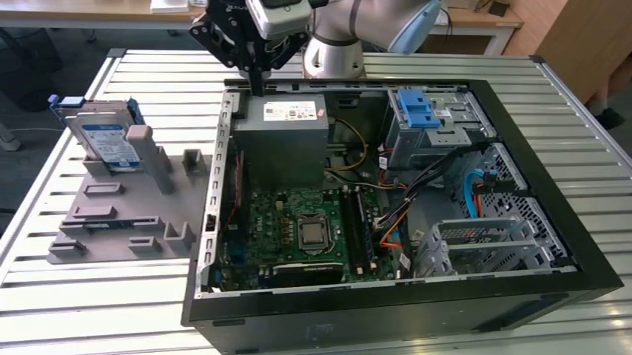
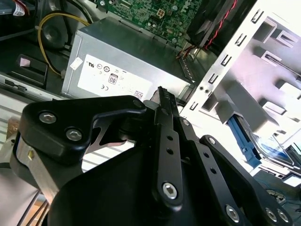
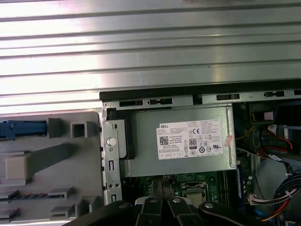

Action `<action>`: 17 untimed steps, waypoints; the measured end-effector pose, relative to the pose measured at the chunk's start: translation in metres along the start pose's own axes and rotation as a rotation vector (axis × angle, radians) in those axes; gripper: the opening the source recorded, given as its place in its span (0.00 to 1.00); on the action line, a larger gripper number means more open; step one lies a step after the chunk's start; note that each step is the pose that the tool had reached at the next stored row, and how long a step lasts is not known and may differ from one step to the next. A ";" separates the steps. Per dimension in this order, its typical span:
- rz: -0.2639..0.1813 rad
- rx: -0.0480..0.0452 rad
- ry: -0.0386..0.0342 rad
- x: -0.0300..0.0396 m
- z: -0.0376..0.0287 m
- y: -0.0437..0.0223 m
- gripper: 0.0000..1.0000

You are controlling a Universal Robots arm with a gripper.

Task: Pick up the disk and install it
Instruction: 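Reach for the disk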

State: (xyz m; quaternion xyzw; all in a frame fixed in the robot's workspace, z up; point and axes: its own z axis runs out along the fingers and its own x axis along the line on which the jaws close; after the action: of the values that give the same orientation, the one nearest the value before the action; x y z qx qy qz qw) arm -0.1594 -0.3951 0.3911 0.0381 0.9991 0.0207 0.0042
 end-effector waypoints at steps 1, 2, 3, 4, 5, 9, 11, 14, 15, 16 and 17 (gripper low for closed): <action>0.000 0.0000 0.0002 0.0005 0.0001 0.0000 0.11; 0.000 0.0000 0.0004 0.0011 0.0001 -0.0001 0.11; 0.000 0.0000 0.0006 0.0017 0.0001 -0.0002 0.11; 0.000 0.0001 0.0008 0.0024 0.0002 -0.0002 0.11; 0.000 0.0001 0.0009 0.0033 0.0002 -0.0003 0.11; 0.000 0.0001 0.0015 0.0066 0.0005 -0.0005 0.11; 0.000 0.0001 0.0018 0.0083 0.0006 -0.0007 0.11; 0.000 0.0001 0.0023 0.0110 0.0008 -0.0009 0.11; 0.000 0.0002 0.0025 0.0119 0.0008 -0.0009 0.11; 0.000 0.0002 0.0026 0.0129 0.0009 -0.0010 0.11; 0.000 0.0002 0.0027 0.0142 0.0010 -0.0010 0.11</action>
State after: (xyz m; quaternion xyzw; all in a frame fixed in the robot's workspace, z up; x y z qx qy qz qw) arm -0.1736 -0.3950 0.3900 0.0381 0.9991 0.0207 0.0029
